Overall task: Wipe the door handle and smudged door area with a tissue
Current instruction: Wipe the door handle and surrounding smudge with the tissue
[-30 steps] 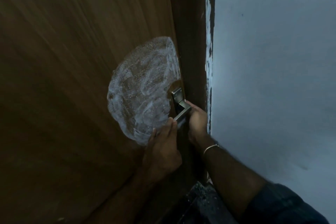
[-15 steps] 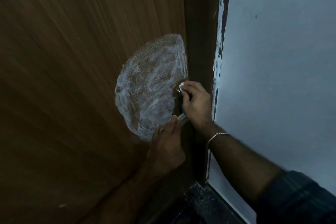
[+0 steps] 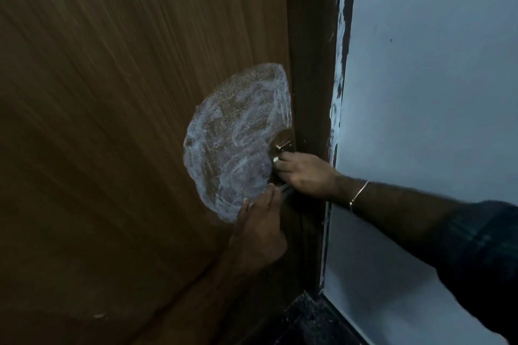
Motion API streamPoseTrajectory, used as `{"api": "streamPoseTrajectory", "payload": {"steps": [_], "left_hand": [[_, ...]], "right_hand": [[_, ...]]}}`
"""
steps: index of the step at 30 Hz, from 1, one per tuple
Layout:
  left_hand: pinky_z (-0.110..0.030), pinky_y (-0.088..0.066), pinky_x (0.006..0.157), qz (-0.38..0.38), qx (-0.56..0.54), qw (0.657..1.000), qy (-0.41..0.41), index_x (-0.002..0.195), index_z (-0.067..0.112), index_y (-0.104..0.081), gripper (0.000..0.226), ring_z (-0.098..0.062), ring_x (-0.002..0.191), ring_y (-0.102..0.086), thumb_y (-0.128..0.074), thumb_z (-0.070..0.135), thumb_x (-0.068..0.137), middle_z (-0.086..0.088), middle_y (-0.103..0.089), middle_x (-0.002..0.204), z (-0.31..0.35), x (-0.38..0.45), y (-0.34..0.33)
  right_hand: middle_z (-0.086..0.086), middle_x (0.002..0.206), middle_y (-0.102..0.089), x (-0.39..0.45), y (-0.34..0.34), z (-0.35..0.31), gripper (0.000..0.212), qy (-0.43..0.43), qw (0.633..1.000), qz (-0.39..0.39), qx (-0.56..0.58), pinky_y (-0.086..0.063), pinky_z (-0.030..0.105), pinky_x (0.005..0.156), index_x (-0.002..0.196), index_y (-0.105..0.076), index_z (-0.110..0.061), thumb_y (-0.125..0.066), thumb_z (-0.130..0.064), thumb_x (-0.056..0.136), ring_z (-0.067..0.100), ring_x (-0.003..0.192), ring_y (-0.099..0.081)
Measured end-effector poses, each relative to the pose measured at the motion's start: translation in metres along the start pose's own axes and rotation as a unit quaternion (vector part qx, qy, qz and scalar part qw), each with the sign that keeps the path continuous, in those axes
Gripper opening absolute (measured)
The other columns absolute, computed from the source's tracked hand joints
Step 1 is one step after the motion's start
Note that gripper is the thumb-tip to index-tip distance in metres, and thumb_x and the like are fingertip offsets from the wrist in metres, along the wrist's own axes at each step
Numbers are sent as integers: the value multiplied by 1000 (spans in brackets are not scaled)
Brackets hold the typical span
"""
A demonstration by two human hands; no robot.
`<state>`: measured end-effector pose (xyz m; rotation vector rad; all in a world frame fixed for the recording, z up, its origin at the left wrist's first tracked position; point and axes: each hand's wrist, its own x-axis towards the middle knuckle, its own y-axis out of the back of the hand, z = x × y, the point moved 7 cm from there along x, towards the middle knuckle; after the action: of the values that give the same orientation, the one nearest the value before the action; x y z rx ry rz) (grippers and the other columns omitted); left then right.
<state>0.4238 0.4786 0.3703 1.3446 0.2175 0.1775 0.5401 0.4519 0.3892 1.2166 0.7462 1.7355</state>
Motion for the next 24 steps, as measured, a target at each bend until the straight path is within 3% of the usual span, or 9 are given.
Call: {"api": "streamPoseTrajectory", "payload": {"steps": [2, 5, 8, 13, 15, 18, 20, 22, 24], "left_hand": [[-39, 0, 124, -8, -18, 1000, 6, 158, 21, -4, 86, -11, 152, -2, -56, 17, 90, 5, 0, 166, -1, 2, 0], [-38, -5, 125, -9, -38, 999, 11, 158, 21, -8, 84, -11, 151, -4, -55, 18, 89, 5, -3, 166, -3, 3, 0], [-39, -15, 124, -17, -66, 998, 16, 158, 22, -12, 83, -12, 151, -7, -56, 17, 88, 5, -7, 166, -6, 5, -1], [-35, -23, 122, -14, -94, 995, 38, 158, 23, -18, 77, -14, 150, -16, -55, 15, 90, 8, -12, 165, -6, 9, 3], [-32, -25, 121, -23, -103, 994, 39, 157, 23, -21, 76, -16, 149, -20, -56, 13, 90, 8, -13, 164, -6, 10, 4], [-27, -24, 118, -28, -112, 993, 36, 156, 23, -24, 75, -16, 148, -20, -58, 13, 91, 7, -16, 164, -8, 11, 6], [-26, -24, 116, -28, -114, 992, 34, 156, 22, -25, 74, -15, 148, -21, -58, 13, 90, 6, -18, 163, -8, 11, 8], [-27, -26, 115, -36, -124, 991, 34, 156, 21, -25, 73, -16, 148, -21, -57, 12, 90, 6, -18, 163, -8, 11, 9], [-28, -28, 116, -40, -128, 990, 35, 156, 21, -26, 72, -16, 148, -22, -56, 13, 91, 6, -19, 163, -8, 11, 12]], "right_hand": [[2, 92, -62, 2, 1, 4, 4, 9, 1000, -18, -24, -48, 32, 63, 82, -69, -12, -73, -14, 83, 20, 81, -55], [7, 97, -65, 7, 21, 15, 7, -10, 1000, 15, -16, -50, 35, 63, 89, -71, -6, -68, -11, 85, 25, 82, -58], [15, 106, -66, 9, 38, 26, 17, -95, 994, 52, 8, -54, 38, 68, 98, -70, 0, -65, -9, 84, 31, 89, -61], [14, 116, -59, -3, 32, 43, 32, -257, 962, 38, 84, -55, 42, 80, 109, -65, -4, -69, -2, 77, 31, 99, -58], [12, 120, -56, -4, 28, 42, 37, -337, 930, 58, 137, -54, 39, 86, 112, -63, -5, -69, 2, 77, 31, 102, -60], [9, 127, -52, -12, 23, 39, 36, -487, 838, 119, 217, -49, 32, 90, 118, -59, -7, -64, 3, 84, 26, 106, -59], [8, 123, -53, -15, 23, 32, 29, -519, 808, 148, 235, -50, 33, 90, 115, -59, -7, -62, 1, 87, 24, 104, -59], [7, 111, -55, -18, 22, 26, 18, -489, 830, 137, 230, -50, 32, 80, 104, -62, -7, -59, 1, 88, 25, 95, -59], [6, 103, -55, -21, 14, 16, 14, -435, 872, 53, 217, -44, 28, 77, 95, -66, -9, -57, -2, 87, 25, 93, -58]]}}
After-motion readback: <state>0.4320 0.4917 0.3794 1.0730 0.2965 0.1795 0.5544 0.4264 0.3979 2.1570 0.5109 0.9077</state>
